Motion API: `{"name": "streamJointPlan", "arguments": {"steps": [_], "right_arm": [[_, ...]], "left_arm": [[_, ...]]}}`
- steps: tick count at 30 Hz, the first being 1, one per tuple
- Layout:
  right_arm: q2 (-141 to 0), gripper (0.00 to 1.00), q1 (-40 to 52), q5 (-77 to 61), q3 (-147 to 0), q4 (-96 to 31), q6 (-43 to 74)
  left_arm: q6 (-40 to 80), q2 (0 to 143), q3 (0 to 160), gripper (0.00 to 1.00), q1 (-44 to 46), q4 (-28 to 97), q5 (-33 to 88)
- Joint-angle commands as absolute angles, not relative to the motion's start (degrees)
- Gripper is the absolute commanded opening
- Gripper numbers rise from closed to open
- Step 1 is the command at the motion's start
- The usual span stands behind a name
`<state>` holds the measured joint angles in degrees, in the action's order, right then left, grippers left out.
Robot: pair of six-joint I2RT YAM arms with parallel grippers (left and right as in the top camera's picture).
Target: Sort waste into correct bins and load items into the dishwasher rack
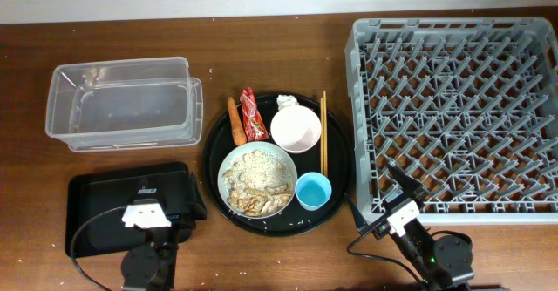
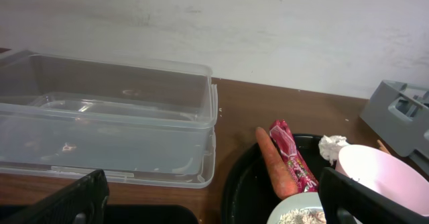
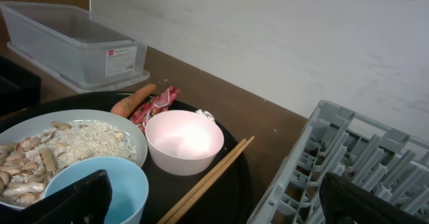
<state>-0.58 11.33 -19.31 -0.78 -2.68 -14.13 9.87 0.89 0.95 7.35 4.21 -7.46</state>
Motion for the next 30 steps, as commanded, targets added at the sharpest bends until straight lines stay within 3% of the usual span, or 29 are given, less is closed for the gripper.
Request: {"name": "streamJointPlan", "arguments": {"steps": [1, 23, 27, 30], "right_arm": [[-0.2, 0.99, 11.2, -18.6, -0.3, -2.7, -14.2], [-0.2, 0.98, 11.2, -18.6, -0.3, -2.7, -14.2], [-0.2, 0.98, 11.2, -24.7, -0.3, 1.4, -14.1], [-0.2, 0.98, 11.2, -21.3, -1.7, 2.4, -7.4]], "left_arm": [[8.9, 0.3, 0.5, 0.99, 7.1, 3.9, -6.9], [9.0, 0.3, 0.5, 0.99, 7.1, 3.4, -7.7], [9.0, 0.3, 0.5, 1.0, 7.1, 0.6, 1.9], [8.9, 0.3, 2.5, 0.99, 7.1, -5.4, 2.2]]}}
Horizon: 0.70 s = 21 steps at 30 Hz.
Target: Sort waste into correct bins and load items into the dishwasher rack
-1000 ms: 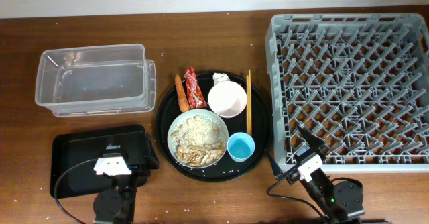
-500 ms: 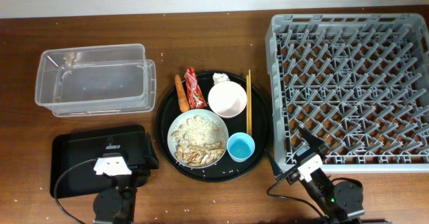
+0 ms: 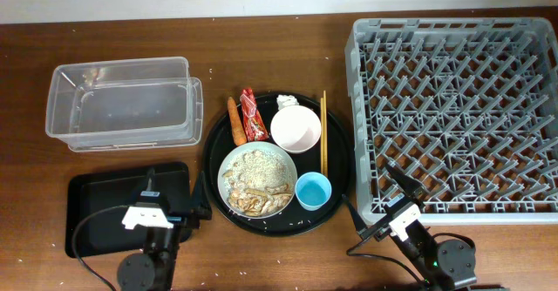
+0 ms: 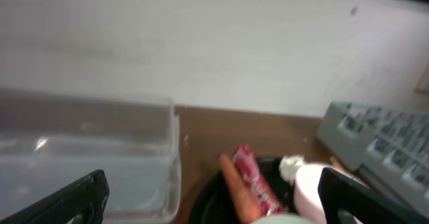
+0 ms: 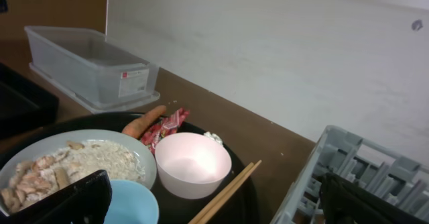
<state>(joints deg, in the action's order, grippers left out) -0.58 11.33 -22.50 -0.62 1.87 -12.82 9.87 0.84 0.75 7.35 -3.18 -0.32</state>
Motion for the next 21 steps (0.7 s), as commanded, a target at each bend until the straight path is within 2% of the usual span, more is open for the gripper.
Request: {"name": "streamJointPlan", "arguments": {"steps": [1, 4, 7, 8, 10, 12, 14, 16, 17, 21], "right_arm": [[-0.8, 0.98, 11.2, -18.3, -4.3, 1.5, -3.4], [-8.7, 0.98, 11.2, -11.7, -18.2, -11.6, -2.5], [-26.9, 0.98, 11.2, -11.7, -37.6, -25.1, -2.7], [-37.0, 0.98, 11.2, -11.8, -47.8, -33.4, -2.7], [-48.0, 0.98, 11.2, -14.0, -57.8, -42.1, -2.6], [-55.5, 0.98, 11.2, -23.9, -63.9, -50.0, -2.5], [-59.6, 0.98, 11.2, -26.3, -65.3, -51.7, -2.5], [-61.8, 0.99, 11.2, -22.3, -65.3, -50.7, -0.4], [-62.6, 0.98, 11.2, -16.5, -65.3, -50.2, 5.8], [-63.0, 0.98, 11.2, 0.8, -65.3, -52.4, 22.6]], "left_arm": [[7.2, 0.8, 5.7, 0.99, 7.0, -4.8, 2.2], [4.2, 10.4, 21.5, 0.99, 7.0, 8.1, 1.7], [4.3, 35.7, 46.8, 0.99, 7.0, 27.0, 3.3], [4.2, 44.6, 56.1, 0.99, 7.0, 32.4, 7.4], [4.3, 55.9, 69.3, 0.99, 7.0, 38.5, 17.9], [4.4, 60.2, 72.5, 0.99, 7.0, 39.6, 25.4], [4.4, 61.7, 72.5, 0.99, 7.0, 39.6, 25.8], [5.5, 64.2, 72.5, 0.99, 7.2, 41.2, 23.2], [6.0, 67.5, 72.5, 0.99, 9.8, 45.0, 20.2], [5.9, 81.8, 72.5, 0.99, 27.3, 53.5, 7.4]]}}
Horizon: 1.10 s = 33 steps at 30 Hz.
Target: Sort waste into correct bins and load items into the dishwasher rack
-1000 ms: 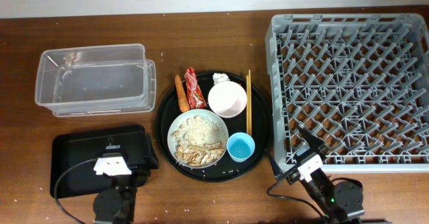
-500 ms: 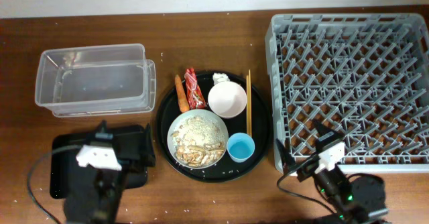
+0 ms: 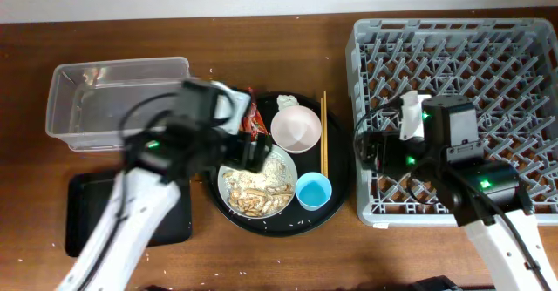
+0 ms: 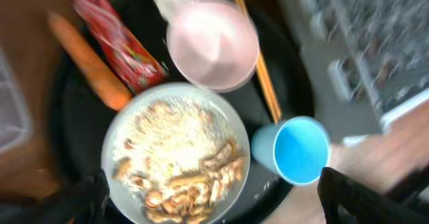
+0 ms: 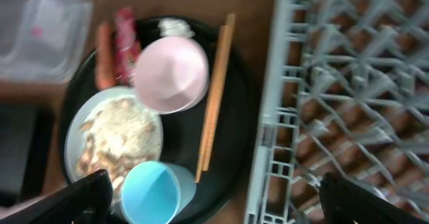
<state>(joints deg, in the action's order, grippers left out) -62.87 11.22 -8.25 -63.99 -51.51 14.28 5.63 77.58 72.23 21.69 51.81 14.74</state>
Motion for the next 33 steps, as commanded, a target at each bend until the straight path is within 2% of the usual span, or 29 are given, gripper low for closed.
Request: {"name": "streamJointPlan", "arguments": {"steps": [1, 2, 4, 6, 9, 10, 11, 14, 15, 16, 18, 20, 21, 22, 24, 26, 30, 32, 33], "right_arm": [[-63.0, 0.98, 11.2, 2.2, -65.3, -53.6, 23.3], [-63.0, 0.98, 11.2, 2.2, -65.3, -54.3, 23.5], [-63.0, 0.99, 11.2, 2.2, -65.3, -55.7, 23.5], [-63.2, 0.99, 11.2, 2.2, -65.3, -55.8, 23.5], [-63.2, 0.98, 11.2, 2.2, -65.3, -56.8, 23.5], [-63.2, 0.98, 11.2, 2.2, -65.3, -56.8, 23.5], [-63.2, 0.98, 11.2, 2.2, -65.3, -56.8, 23.5], [-63.2, 0.98, 11.2, 2.0, -65.3, -56.8, 23.5], [-63.2, 0.98, 11.2, 1.9, -65.3, -56.8, 23.5], [-63.2, 0.98, 11.2, 0.8, -65.3, -56.6, 23.4], [-63.2, 0.98, 11.2, -14.6, -65.3, -52.4, 15.3], [-63.4, 0.93, 11.2, -29.8, -65.3, -46.6, 8.7], [-64.0, 0.87, 11.2, -41.1, -65.3, -43.4, 3.1], [-65.3, 0.86, 11.2, -48.5, -65.3, -38.5, 2.1], [-67.7, 0.9, 11.2, -52.0, -65.3, -31.5, 3.8], [-69.9, 0.9, 11.2, -59.9, -65.3, -23.4, 3.9], [-73.7, 0.89, 12.5, -64.1, -65.3, -18.1, 3.9], [-74.5, 0.77, 14.4, -64.1, -65.3, -17.6, 3.9], [-74.4, 0.66, 14.4, -64.1, -65.3, -16.4, 3.9]], "left_arm": [[5.9, 86.4, 72.5, 0.98, 32.0, 53.1, 7.2], [5.9, 89.4, 72.5, 0.95, 34.2, 52.6, 7.0], [5.9, 94.8, 72.5, 0.82, 37.7, 51.2, 9.5], [5.1, 98.0, 72.5, 0.78, 41.4, 49.0, 8.6], [5.1, 103.0, 72.5, 0.53, 43.3, 46.9, 8.1], [5.1, 103.8, 72.5, 0.15, 43.4, 47.2, 8.1], [5.1, 103.6, 72.8, 0.0, 43.4, 47.5, 8.1], [5.6, 101.6, 83.8, 0.0, 40.9, 59.3, 8.1], [6.5, 100.4, 88.0, 0.0, 37.3, 62.7, 8.8], [6.5, 99.4, 89.9, 0.0, 33.2, 63.1, 14.7], [5.7, 99.1, 90.8, 0.0, 16.9, 60.4, 50.1], [2.7, 99.7, 90.8, 0.0, 9.0, 60.7, 67.4], [2.7, 99.7, 90.8, 0.0, 8.1, 60.7, 72.8], [2.7, 99.7, 90.8, 0.0, 8.0, 60.7, 77.9], [2.7, 99.7, 90.8, 0.0, 9.1, 60.7, 81.2], [2.7, 99.7, 90.8, 0.0, 9.6, 61.6, 81.3], [2.7, 99.7, 90.8, 0.0, 10.5, 61.8, 82.3], [2.7, 99.7, 90.8, 0.0, 10.5, 61.8, 82.3], [2.7, 99.7, 90.8, 0.0, 10.5, 61.8, 82.2]]}}
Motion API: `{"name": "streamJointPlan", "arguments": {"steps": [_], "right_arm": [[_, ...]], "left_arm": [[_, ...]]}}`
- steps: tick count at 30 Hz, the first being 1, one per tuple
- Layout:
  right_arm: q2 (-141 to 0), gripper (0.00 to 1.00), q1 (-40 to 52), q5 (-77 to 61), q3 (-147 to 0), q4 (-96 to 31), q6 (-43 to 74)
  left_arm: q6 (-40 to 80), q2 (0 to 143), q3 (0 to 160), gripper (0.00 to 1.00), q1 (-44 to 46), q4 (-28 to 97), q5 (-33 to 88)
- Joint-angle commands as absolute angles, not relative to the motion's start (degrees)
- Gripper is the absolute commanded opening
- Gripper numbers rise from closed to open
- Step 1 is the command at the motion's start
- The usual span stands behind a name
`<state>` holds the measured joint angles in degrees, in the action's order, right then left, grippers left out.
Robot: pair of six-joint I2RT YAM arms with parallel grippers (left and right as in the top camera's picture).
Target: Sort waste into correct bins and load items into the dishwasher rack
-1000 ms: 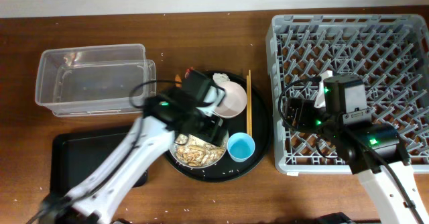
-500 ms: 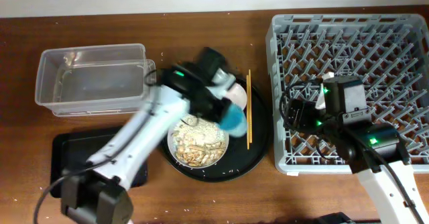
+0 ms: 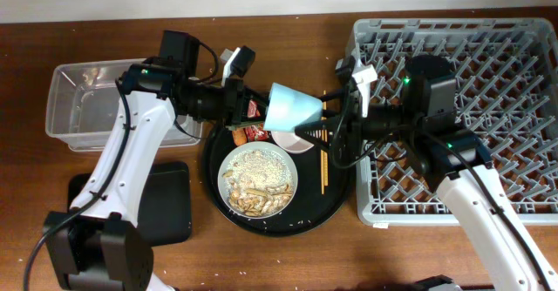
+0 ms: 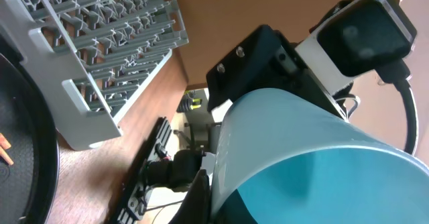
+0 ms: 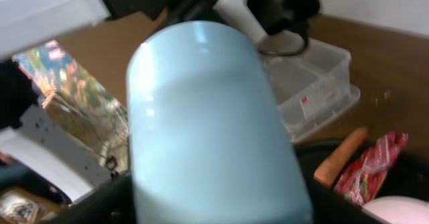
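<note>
A light blue cup (image 3: 292, 108) hangs tilted in the air above the round black tray (image 3: 340, 195), over the pink bowl (image 3: 302, 140). My left gripper (image 3: 248, 108) reaches in from the left and is shut on the cup's rim (image 4: 301, 157); one dark finger (image 4: 201, 197) lies against the wall outside, the other is hidden. From the right, my right gripper (image 3: 336, 130) stands open with the cup's body (image 5: 214, 130) filling the gap between its fingers. The grey dishwasher rack (image 3: 488, 82) is at the right.
On the tray lie a plate of rice and food scraps (image 3: 257, 182), chopsticks (image 3: 323, 165), a red wrapper (image 5: 365, 174) and a carrot (image 5: 338, 160). A clear plastic bin (image 3: 87, 99) stands at the left, a black bin (image 3: 166, 204) in front of it.
The blue cup stood on the tray's front right; now it is up in the air over the pink bowl, held by my left gripper. My right gripper has come round it.
Both arms first sat folded at the table's front edge, grippers open, and were much the same a second later. Then both hovered open over the tray and the rack's edge. Now they meet above the tray with the blue cup between them.
</note>
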<state>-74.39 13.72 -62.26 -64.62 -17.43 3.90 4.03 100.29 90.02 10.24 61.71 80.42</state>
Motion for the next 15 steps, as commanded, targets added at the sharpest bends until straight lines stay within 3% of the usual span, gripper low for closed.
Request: {"name": "streamJointPlan", "arguments": {"steps": [1, 2, 3, 4, 6, 7, 13, 15], "right_arm": [[-73.9, 0.64, 14.2, -64.0, -65.3, -14.7, 5.0], [-73.0, 0.63, 14.0, -63.5, -65.4, -14.3, 5.4], [-71.7, 0.61, 13.1, -62.8, -65.4, -14.6, 5.5], [-70.3, 0.61, 11.6, -59.0, -65.4, -16.8, 6.5], [-66.4, 0.59, 6.2, -47.7, -65.4, -28.0, 6.5], [-63.7, 0.54, 0.7, -43.4, -65.4, -35.5, 6.3], [-60.9, 0.52, -17.8, -16.5, -65.4, -56.9, 6.9], [-61.6, 0.52, -21.6, -6.0, -65.4, -60.2, 12.7]], "left_arm": [[2.7, 99.7, 90.8, 0.0, 10.5, 61.8, 82.1], [2.7, 99.7, 90.8, 0.12, 10.5, 61.8, 81.6], [2.7, 99.7, 90.8, 0.46, 10.4, 61.8, 79.5], [2.7, 99.7, 90.8, 0.65, 10.4, 61.8, 77.7], [2.7, 99.7, 90.8, 0.93, 10.2, 61.8, 74.4], [2.8, 99.7, 90.8, 0.95, 9.8, 61.8, 72.6], [2.7, 99.7, 90.8, 0.96, 9.7, 61.8, 68.9], [2.8, 99.7, 90.8, 0.97, 9.7, 61.8, 68.3]]}}
